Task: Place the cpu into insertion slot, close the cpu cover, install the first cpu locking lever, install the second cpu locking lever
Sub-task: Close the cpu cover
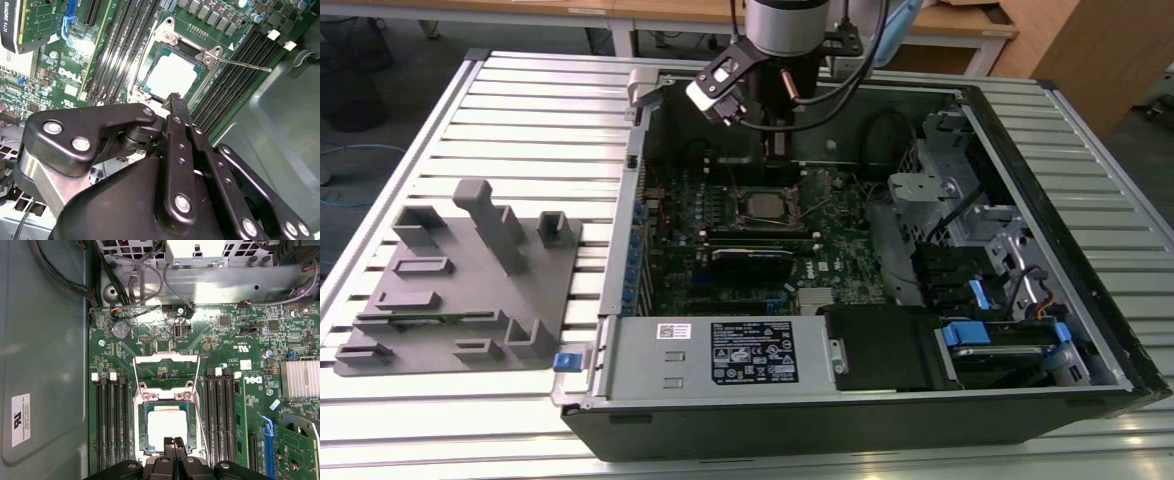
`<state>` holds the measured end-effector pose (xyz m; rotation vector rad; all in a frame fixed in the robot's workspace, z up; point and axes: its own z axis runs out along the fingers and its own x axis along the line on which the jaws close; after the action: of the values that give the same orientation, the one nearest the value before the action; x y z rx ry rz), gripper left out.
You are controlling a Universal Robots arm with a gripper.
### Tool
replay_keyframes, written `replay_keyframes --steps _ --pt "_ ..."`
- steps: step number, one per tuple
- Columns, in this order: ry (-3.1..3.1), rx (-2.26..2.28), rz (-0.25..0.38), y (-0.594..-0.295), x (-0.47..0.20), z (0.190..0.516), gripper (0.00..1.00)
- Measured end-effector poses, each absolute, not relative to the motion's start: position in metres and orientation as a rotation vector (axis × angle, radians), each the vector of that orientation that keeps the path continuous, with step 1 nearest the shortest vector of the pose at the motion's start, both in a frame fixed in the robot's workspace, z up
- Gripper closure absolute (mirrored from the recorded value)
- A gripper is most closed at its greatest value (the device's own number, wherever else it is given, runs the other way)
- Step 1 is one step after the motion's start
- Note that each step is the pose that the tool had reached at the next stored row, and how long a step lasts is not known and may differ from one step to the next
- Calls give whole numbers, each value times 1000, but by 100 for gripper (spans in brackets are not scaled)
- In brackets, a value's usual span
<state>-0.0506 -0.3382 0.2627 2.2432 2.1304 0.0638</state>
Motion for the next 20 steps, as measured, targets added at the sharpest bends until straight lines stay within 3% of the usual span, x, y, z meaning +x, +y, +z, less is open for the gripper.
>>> replay_keyframes --steps 20 --pt "2130 2243 64 -338 -51 270 89"
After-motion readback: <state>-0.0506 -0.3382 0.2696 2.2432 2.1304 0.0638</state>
